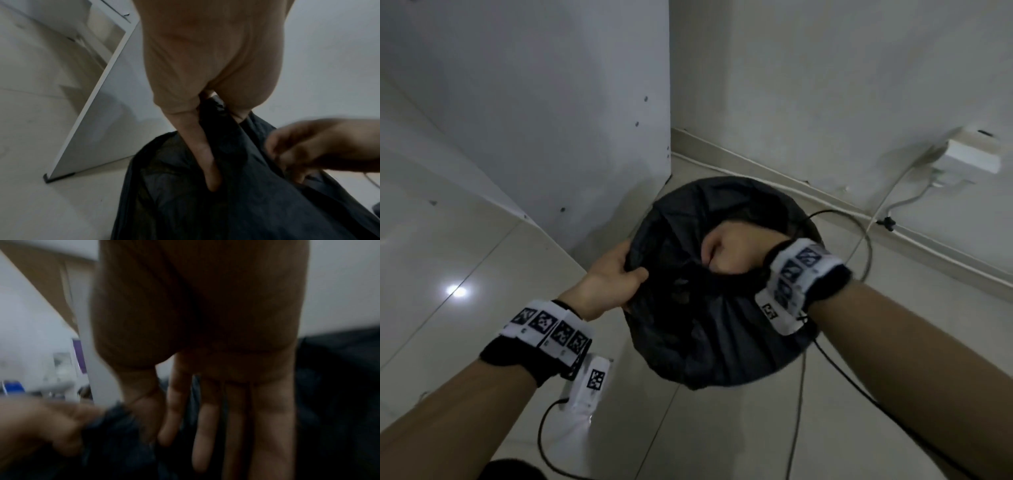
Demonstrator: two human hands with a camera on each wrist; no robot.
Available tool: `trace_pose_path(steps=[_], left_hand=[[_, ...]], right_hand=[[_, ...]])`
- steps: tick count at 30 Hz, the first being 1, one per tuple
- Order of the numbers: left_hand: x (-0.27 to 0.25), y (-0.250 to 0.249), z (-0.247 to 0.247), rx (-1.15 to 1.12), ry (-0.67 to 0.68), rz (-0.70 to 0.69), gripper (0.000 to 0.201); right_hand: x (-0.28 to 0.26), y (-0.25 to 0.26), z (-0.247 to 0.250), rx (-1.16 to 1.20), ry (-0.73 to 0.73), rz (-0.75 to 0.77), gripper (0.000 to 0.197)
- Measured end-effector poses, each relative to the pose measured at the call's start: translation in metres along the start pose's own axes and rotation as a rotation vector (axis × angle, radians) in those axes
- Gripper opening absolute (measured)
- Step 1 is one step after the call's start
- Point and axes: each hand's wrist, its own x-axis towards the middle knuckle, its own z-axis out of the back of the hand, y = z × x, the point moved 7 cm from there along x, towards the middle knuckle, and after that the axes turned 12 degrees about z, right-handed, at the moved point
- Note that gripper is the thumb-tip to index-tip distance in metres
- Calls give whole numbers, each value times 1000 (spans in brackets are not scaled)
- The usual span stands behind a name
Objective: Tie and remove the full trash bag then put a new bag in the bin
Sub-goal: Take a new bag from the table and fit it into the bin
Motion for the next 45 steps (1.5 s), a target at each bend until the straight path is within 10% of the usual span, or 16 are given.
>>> trace_pose_path(steps=[3,9,14,19,24,30,37,45], left_hand=[[-13,-10,-9,163,62,-107,44],[-21,-1,-7,279,139,-247,37],[-35,-9,-13,344,175,-313,31],[-30,-15,-11,392,115,-273,35],[-29,-22,-17,397,136,-258,37],[-33,-30,-31,456,208,-337,36],[-23,-33,-31,431,170,-303,30],[-20,-31,-30,425,144,-258,39]], right_hand=[[18,-33,-81,-54,343,-129,47],[34,-111,-175,-177,306,-381,123],[33,-114,-175,-193,142,-535,88],[32,-56,-114,-328,198,-292,15],[28,-44,-162,-40,532,-173,55],[35,-100,-229,-171,428,-344,120],[54,-84,-167,-142,360,-346,45],[45,-114,-164,59,153,-361,74]])
